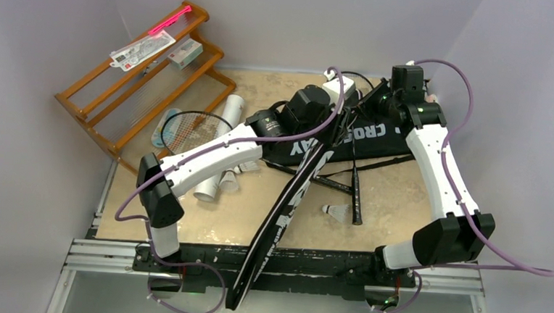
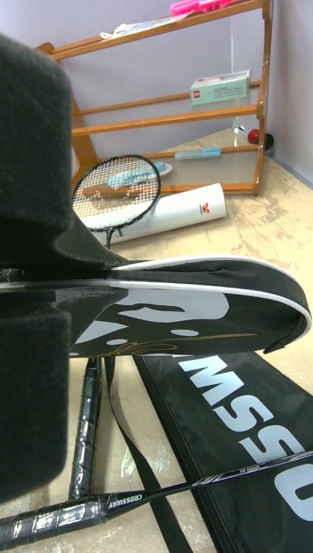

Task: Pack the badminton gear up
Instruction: Adjust the racket bag at the center of the board.

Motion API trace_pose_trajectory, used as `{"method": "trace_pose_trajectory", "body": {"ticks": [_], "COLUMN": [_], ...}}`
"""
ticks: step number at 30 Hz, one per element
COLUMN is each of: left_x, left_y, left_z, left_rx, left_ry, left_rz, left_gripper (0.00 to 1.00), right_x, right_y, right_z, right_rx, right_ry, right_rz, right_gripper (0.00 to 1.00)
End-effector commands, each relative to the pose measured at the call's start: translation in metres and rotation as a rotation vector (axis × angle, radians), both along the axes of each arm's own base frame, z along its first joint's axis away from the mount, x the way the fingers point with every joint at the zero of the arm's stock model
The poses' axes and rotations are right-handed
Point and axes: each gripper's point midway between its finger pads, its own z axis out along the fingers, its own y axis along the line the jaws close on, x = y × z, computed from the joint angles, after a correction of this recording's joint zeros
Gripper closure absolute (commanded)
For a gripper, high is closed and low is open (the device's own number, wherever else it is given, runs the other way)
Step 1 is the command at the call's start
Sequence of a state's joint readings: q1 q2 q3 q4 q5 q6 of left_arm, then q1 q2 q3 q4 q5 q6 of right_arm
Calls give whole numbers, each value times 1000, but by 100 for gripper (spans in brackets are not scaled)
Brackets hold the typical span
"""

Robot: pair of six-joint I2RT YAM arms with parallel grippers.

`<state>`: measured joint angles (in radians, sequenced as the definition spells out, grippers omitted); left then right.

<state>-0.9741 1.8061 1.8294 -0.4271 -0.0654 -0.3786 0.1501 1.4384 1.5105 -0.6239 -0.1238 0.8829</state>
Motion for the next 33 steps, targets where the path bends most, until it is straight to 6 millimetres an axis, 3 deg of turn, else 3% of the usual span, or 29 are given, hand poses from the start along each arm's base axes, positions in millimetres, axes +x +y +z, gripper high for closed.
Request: {"method": "trace_pose_trajectory", "body": {"ticks": [1,6,10,18,23,27,29,31,33], "left_x": [3,-20,-45,-94,-113,-117,-119,-122,-122], "left_y": [15,36,56,83,100,118,124,129,133], "left_z": [20,3,-11,-59,-84,-101,-105,-104,-103], "left_rx": [8,100,175,304,355,426,455,467,465], "left_ry": [-59,7,6,71,122,136,137,128,115], "left_rz": [13,-5,47,116,163,218,233,242,244], "left_gripper": [56,33,24,19,20,31,43,68,100], "right_x": [-5,-3,-1,1,0,0,1,-1,-4], "right_y": [8,8,10,9,9,9,8,9,10], "right_z": [25,19,16,9,8,5,3,1,-1], "right_rx": [67,69,71,72,72,72,70,74,66], "right_ry": [-58,-45,-38,-21,-16,-11,-7,6,9], "right_rz": [9,6,10,3,-3,-2,-4,-6,20], "right_gripper": [100,100,100,100,100,100,100,100,97]}}
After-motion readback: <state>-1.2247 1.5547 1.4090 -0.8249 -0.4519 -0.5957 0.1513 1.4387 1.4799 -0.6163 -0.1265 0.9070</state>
